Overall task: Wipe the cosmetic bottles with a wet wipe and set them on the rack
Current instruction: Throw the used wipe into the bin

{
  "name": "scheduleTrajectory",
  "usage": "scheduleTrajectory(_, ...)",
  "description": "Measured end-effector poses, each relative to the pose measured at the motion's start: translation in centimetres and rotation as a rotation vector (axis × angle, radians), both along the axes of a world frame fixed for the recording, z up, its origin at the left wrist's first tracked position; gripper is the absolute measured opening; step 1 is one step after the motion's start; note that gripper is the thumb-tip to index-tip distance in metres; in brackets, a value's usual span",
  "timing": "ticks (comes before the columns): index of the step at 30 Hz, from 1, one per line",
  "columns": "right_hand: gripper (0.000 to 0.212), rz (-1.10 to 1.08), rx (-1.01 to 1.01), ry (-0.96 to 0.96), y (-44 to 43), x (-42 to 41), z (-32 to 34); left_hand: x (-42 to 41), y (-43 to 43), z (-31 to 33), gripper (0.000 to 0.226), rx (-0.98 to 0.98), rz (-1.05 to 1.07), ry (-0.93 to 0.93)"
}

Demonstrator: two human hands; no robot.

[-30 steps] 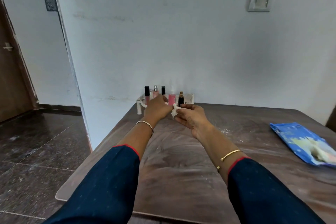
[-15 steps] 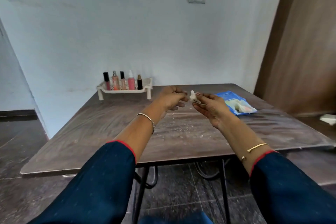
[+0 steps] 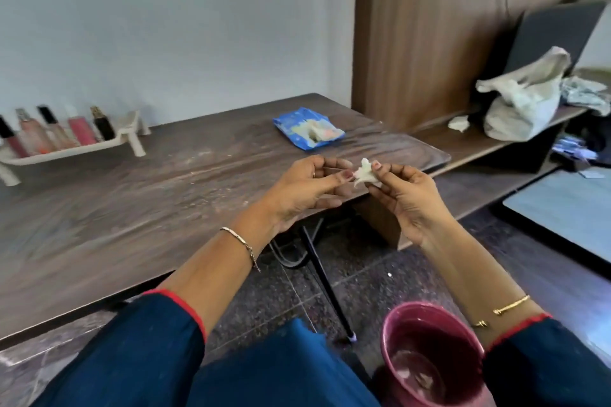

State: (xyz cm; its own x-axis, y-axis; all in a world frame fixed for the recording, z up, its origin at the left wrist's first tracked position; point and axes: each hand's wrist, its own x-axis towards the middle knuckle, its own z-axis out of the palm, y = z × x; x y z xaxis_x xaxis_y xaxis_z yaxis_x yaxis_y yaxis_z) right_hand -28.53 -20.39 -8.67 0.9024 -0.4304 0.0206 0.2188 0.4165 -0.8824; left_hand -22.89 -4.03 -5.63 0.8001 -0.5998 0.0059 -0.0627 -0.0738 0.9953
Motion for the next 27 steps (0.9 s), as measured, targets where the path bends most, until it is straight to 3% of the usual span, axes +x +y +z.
scheduleTrajectory(8, 0.01, -0.131, 0.003, 0.186, -7.3, -5.1, -6.8, -1.5, -8.7, -6.4, 0.034, 0.098, -0.249, 0.101)
scheduleTrajectory(16, 0.016, -0.187, 0.087, 0.463, -12.0, -9.5, -17.9, -4.5, -14.9, -16.7, 0.032, 0.239, -0.371, 0.374)
scheduleTrajectory(19, 0.01, -0.241, 0.065, 0.601, -13.3, -10.5, -21.8, -5.4, -16.1, -20.0, 0.031, 0.344, -0.389, 0.415)
scheduleTrajectory(27, 0.021, -0.443, 0.063, 0.905, -15.3, -11.1, -30.5, -4.5, -16.3, -25.0, 0.028, 0.495, -0.269, 0.47)
